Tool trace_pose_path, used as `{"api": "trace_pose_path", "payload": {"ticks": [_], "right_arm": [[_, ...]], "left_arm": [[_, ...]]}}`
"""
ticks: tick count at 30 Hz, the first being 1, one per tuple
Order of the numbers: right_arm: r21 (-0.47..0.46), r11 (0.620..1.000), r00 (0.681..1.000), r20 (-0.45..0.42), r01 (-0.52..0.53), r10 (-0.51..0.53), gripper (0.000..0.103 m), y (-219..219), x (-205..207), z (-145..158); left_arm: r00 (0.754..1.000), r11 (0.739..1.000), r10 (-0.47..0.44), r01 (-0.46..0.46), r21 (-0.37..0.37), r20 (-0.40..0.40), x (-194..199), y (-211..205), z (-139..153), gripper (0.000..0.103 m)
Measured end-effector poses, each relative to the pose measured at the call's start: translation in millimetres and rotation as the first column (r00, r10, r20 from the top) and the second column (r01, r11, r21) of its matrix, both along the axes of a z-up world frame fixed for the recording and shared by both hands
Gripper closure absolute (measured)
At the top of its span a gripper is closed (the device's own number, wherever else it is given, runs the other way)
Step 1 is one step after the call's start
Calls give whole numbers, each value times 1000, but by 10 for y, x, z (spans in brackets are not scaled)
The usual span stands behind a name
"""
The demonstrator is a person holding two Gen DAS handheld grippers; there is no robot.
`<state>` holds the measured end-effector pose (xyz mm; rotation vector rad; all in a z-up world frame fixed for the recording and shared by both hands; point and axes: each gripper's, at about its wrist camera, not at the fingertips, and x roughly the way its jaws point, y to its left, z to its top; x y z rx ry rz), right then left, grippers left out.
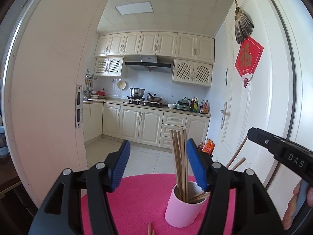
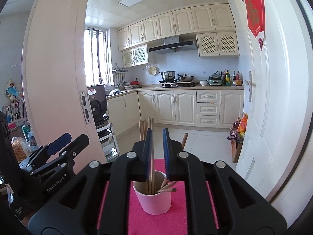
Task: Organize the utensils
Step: 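Move both open tools back down to the remaining chopsticks, then grasp a chopstick with the left tool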
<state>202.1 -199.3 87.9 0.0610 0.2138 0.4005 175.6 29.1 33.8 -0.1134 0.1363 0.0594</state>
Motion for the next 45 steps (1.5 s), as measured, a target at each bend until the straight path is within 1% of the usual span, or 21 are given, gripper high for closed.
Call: {"api": "trace_pose_path", "payload": {"ticks": [1,2,7,9,11,13,15,16,18,20,22,24,25,26,27,29,31,33,37,42,45], "right_arm": [[-2,1000,1000,5,4,-4,63,1,-60,2],[-3,1000,1000,8,3,-2,58,7,-122,3],[-36,999,1000,-13,4,-5,58,75,-374,-79],[-48,999,999,-40,-2,0,56,106,-431,-136],[-65,998,997,-76,-4,-1,55,143,-457,-206],[-90,996,991,-134,-13,1,54,203,-454,-310],[-118,993,980,-200,-32,8,54,273,-418,-436],[-127,991,969,-246,-50,17,54,310,-379,-517],[-137,987,944,-329,-83,34,54,384,-334,-673],[-145,982,911,-409,-121,52,54,458,-271,-843],[-144,978,876,-479,-148,62,54,506,-211,-1004],[-132,976,842,-534,-175,79,54,531,-157,-1143],[-129,975,828,-554,-179,79,54,538,-132,-1202],[-130,975,820,-568,-182,77,54,531,-114,-1248],[-128,974,811,-579,-185,78,54,529,-97,-1295],[-120,974,797,-598,-191,82,54,507,-87,-1357],[-117,975,788,-611,-191,81,54,498,-75,-1410],[-115,975,781,-620,-190,79,54,461,-62,-1439],[-109,977,768,-636,-184,74,54,417,-27,-1507],[-106,978,758,-649,-181,70,54,372,10,-1552],[-105,978,753,-654,-182,70,54,373,27,-1569]], "left_arm": [[1000,1000,2,-2,3,-10,-50,17,10,41],[1000,1000,3,-3,5,-27,-95,34,10,40],[989,1000,-8,12,23,-151,-233,85,-42,39],[974,999,-23,29,20,-224,-246,128,-117,39],[957,999,-40,41,-4,-289,-252,205,-223,39],[921,997,-73,64,-35,-383,-211,283,-351,39],[867,996,-87,73,-49,-490,-137,341,-512,39],[843,995,-95,74,-60,-530,-112,377,-599,39],[790,992,-126,83,-99,-600,-57,447,-793,39],[736,990,-135,71,-122,-663,-12,496,-984,39],[685,986,-163,92,-138,-710,35,491,-1150,39],[642,986,-164,96,-134,-749,69,470,-1300,49],[623,985,-171,99,-140,-763,97,461,-1358,57],[608,984,-177,95,-150,-774,115,460,-1411,62],[595,984,-179,90,-156,-783,141,452,-1454,65],[579,982,-186,89,-165,-794,198,431,-1515,79],[561,981,-192,91,-170,-805,262,387,-1565,84],[549,982,-190,98,-163,-814,301,338,-1607,84],[540,981,-195,114,-159,-819,373,246,-1648,85],[532,984,-169,131,-117,-830,475,107,-1676,85],[519,987,-147,130,-93,-842,521,50,-1698,85]]}}
